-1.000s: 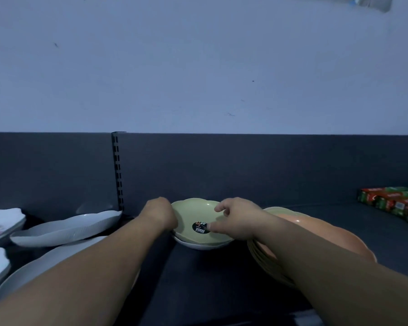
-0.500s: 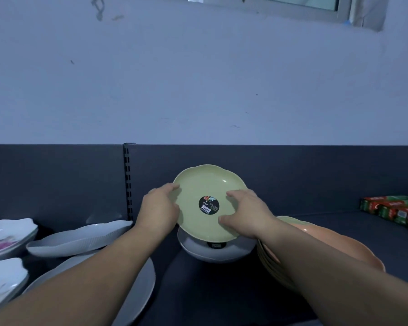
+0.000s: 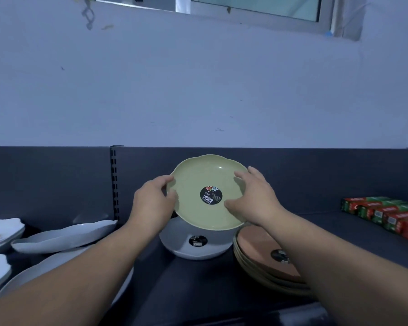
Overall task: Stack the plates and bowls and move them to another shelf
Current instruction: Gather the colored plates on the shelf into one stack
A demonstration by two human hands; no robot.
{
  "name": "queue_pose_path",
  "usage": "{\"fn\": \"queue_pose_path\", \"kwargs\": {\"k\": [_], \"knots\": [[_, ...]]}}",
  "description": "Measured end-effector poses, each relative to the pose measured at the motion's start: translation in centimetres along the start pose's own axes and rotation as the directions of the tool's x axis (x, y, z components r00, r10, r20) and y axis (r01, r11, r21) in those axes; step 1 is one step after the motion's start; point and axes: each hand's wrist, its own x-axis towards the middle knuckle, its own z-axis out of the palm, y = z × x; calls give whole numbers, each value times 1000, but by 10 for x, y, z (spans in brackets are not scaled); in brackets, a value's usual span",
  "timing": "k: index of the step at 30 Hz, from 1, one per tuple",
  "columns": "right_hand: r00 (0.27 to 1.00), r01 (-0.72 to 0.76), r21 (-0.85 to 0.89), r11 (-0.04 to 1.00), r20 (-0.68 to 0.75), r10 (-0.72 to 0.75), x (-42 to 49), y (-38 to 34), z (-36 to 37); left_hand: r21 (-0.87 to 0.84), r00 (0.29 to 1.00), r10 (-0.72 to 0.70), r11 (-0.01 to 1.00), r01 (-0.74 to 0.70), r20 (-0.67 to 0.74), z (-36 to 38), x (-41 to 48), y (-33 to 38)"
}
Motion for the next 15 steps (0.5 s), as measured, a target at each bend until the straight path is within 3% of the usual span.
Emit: {"fn": "queue_pose_path", "kwargs": {"k": [9, 15], "knots": [[997, -78, 26, 997, 12, 77, -23, 67, -66, -122, 995, 59, 991, -48, 84, 63, -59, 66], [988, -149, 40, 988, 58, 146, -40, 107, -76, -56, 983, 109, 993, -102, 145, 97, -102, 80]]}}
